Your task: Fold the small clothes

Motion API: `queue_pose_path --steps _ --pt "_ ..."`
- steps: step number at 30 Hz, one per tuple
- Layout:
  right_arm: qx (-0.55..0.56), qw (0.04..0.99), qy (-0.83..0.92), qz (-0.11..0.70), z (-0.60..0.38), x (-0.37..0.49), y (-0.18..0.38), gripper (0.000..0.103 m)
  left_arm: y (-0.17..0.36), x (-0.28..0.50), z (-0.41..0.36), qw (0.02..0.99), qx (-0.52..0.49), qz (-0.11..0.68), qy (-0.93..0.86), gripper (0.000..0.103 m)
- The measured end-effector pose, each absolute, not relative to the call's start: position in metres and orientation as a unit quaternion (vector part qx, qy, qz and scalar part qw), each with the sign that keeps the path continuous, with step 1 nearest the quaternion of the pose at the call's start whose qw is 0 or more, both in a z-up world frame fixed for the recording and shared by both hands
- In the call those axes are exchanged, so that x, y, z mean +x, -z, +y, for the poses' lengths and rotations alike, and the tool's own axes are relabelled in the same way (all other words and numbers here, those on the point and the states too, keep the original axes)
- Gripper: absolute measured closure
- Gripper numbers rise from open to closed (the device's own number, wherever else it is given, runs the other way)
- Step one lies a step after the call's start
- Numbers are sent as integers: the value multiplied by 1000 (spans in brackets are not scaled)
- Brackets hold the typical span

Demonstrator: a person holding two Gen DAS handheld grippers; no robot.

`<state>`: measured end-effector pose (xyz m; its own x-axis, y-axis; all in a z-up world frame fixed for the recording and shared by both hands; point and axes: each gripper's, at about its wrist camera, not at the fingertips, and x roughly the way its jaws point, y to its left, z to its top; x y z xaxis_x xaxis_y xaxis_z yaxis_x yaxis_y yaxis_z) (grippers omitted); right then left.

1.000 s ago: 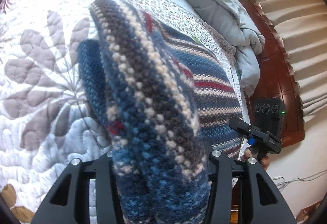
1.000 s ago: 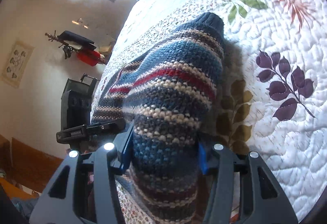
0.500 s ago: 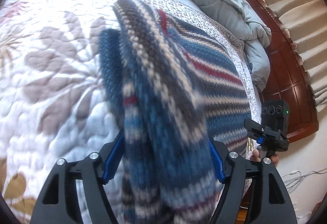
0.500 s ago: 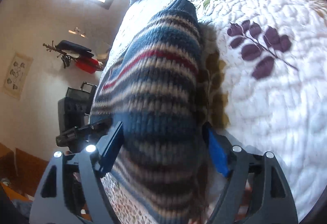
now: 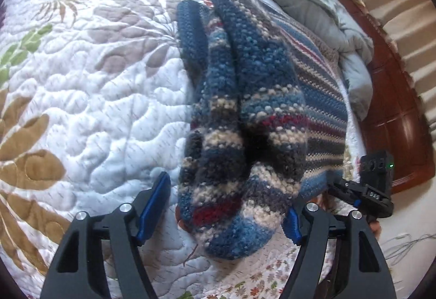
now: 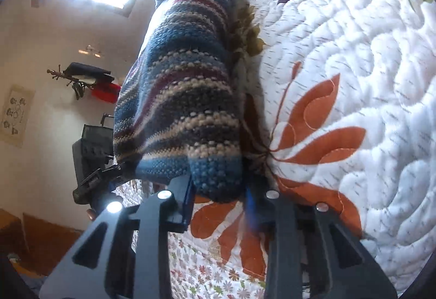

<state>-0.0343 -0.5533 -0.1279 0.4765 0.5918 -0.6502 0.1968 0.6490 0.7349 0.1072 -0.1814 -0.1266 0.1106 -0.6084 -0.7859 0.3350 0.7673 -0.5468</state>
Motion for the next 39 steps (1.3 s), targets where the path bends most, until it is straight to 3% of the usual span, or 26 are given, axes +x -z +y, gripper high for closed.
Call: queue_pose_path --steps 4,7,10,14,16,23,39 --pt "397 767 -113 491 -549 -41 125 72 119 98 -191 748 -100 586 295 29" --pt "394 773 -96 488 -533 -57 112 58 106 83 -191 766 -81 580 265 27" --pt "375 785 -68 488 -518 -82 101 34 97 60 -188 780 -51 577 237 25" --pt "312 805 9 505 -493 -121 87 11 96 21 -188 794 0 580 183 20" --pt "262 810 60 521 -481 -139 84 11 96 -3 -185 804 32 574 152 13" --pt "215 818 110 523 -453 -188 74 8 83 -49 -176 818 63 564 92 13" --pt "124 872 91 464 -403 -174 -33 6 -28 -83 -171 876 58 465 113 8"
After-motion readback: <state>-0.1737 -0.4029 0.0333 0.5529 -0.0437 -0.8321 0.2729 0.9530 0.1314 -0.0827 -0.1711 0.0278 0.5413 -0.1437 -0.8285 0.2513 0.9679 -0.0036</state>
